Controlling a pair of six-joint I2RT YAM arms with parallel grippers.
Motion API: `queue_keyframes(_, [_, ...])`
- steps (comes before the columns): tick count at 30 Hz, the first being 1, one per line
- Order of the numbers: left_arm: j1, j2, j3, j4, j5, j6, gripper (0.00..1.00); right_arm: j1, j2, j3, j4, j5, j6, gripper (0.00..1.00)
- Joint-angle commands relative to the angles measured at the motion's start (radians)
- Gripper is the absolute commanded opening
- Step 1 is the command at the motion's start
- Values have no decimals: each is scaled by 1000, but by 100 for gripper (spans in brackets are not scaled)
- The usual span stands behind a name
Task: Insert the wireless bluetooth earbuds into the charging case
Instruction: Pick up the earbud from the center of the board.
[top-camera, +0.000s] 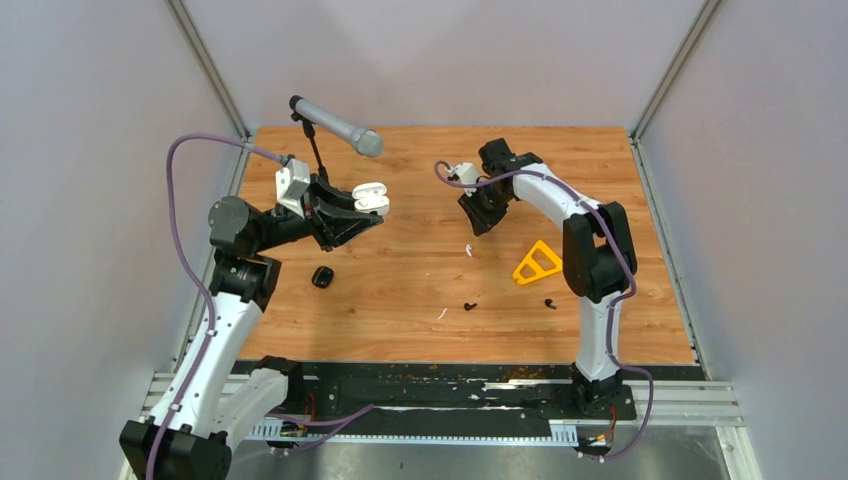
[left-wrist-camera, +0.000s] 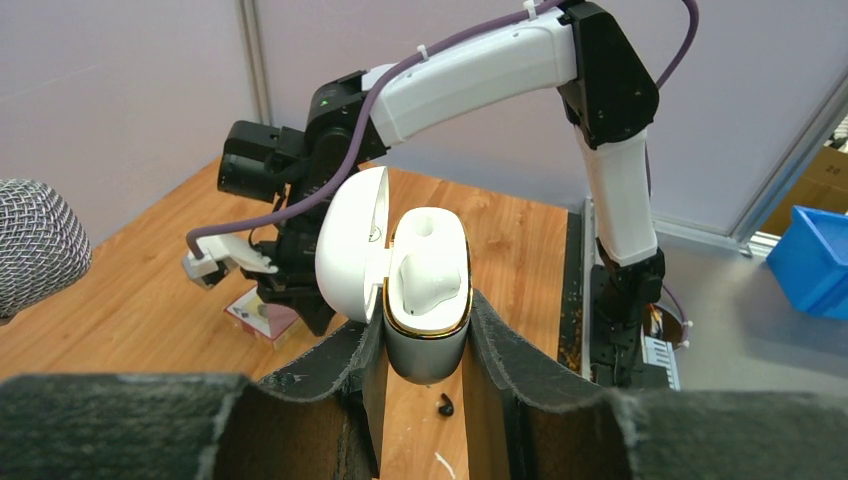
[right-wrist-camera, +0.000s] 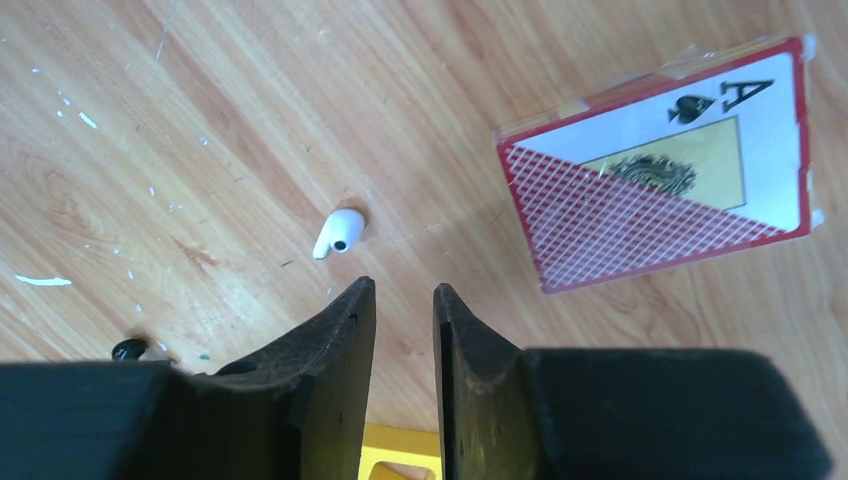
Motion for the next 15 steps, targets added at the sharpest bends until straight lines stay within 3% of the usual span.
queue_keyframes(1, [5,5,33,-2,-6,21,0,-2,42,67,-22,-81,-45,28])
queue_keyframes(5, [5,6,35,-7,-6,24,0,0,51,72,-18,-123,55,31])
queue_keyframes(10, [5,7,30,-1,-8,23,0,12,45,30,24,7,238,43])
queue_keyframes(15, [5,4,26,-5,-8,24,0,28,59,6,29,44,262,39])
